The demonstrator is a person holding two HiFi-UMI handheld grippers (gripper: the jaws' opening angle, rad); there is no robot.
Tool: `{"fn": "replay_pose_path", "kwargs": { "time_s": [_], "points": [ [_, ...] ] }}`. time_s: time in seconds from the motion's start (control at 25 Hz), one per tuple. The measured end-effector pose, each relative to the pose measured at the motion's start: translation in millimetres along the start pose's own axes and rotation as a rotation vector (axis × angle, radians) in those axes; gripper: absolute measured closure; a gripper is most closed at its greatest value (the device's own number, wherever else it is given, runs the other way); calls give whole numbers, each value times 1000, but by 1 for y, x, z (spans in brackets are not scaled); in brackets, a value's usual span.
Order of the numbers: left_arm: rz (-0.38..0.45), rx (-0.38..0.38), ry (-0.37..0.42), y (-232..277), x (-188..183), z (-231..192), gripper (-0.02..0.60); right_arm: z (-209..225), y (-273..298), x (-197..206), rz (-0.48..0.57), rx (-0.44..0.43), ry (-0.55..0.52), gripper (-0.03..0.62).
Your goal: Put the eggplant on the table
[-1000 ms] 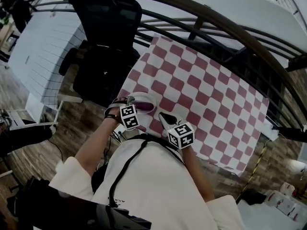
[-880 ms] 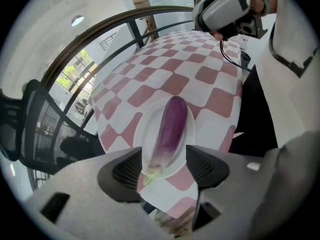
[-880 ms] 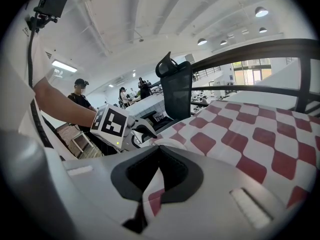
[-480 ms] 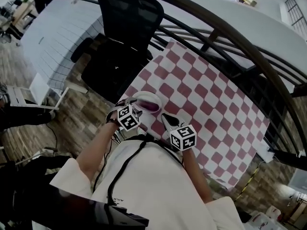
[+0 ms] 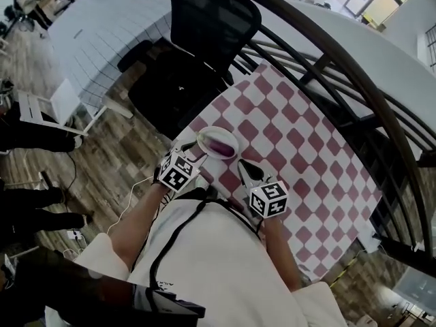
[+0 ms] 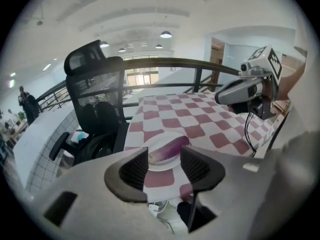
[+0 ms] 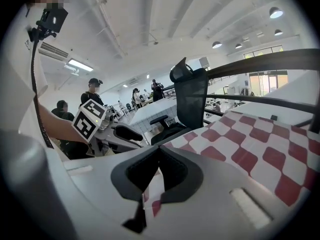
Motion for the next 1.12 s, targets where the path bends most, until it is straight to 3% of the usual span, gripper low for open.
{"fn": "replay_pose_path", "kwargs": {
  "time_s": [0.16, 0.52, 0.72, 0.88, 1.12],
  "points": [
    [104, -20, -147, -27, -8, -5, 397, -3, -3, -14, 23, 4, -20, 588],
    [271, 4, -260, -69, -30, 1, 477, -19, -26, -52, 114, 19, -45, 588],
    [380, 27, -247, -93, -54, 12, 574, -33, -33, -70, 156, 24, -75, 589],
    [421, 56, -211, -103, -65, 23, 574, -37, -38, -78, 175, 38, -83, 589],
    [418, 69, -191, -97, -71, 20, 574, -31, -35, -80, 173, 55, -84, 589]
  ]
}}
Point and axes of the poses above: the fingertips, and each gripper's own axes: y forward along the fingers, z to its right, x out of its underside, the point moved 1 cm from there along -y, backward along the fingers, and after that the axes turned 6 degrees about -y, right-handed, at the moved point
